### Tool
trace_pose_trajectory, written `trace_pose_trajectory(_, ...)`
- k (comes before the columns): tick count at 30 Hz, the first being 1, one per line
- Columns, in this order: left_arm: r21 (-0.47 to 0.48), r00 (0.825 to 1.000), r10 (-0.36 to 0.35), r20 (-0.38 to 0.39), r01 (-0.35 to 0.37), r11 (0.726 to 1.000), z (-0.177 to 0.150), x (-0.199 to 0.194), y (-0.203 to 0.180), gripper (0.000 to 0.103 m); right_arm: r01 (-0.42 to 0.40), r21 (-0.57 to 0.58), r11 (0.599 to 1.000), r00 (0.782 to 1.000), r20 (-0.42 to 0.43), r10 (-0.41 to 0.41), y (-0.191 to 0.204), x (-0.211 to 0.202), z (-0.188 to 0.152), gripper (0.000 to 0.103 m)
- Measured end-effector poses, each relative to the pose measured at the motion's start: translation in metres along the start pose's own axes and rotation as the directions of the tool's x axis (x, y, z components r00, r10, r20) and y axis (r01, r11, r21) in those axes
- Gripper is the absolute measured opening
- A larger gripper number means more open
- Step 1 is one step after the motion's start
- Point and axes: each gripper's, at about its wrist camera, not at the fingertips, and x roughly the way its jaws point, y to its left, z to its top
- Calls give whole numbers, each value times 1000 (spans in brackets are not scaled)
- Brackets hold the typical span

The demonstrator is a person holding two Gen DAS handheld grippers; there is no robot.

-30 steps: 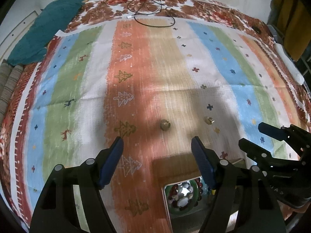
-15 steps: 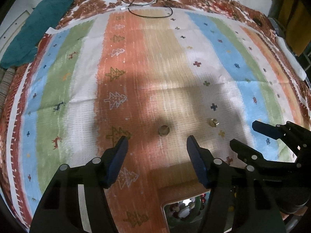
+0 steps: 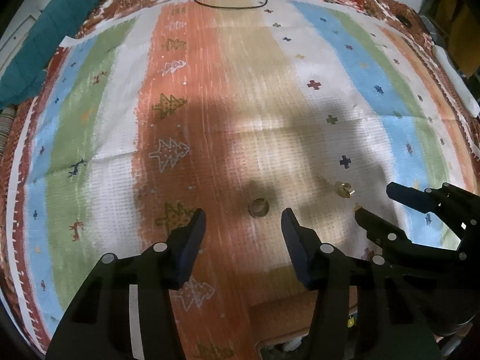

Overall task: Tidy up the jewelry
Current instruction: 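Grasp the clear ring with the left tool while the right grasps the gold ring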

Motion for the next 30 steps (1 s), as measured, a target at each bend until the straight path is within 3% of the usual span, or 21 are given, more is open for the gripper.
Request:
trace_pose_trajectory(16,6,996,-40,-73,41,999,11,35,-4,34,-2,-5,1000,999,-50,2,-1,28,13,33)
trace_pose_trajectory(30,25,994,-39,-100,42,999,18,49,-11,27,4,-19,1000,998,-61,-5,3,43,27,27)
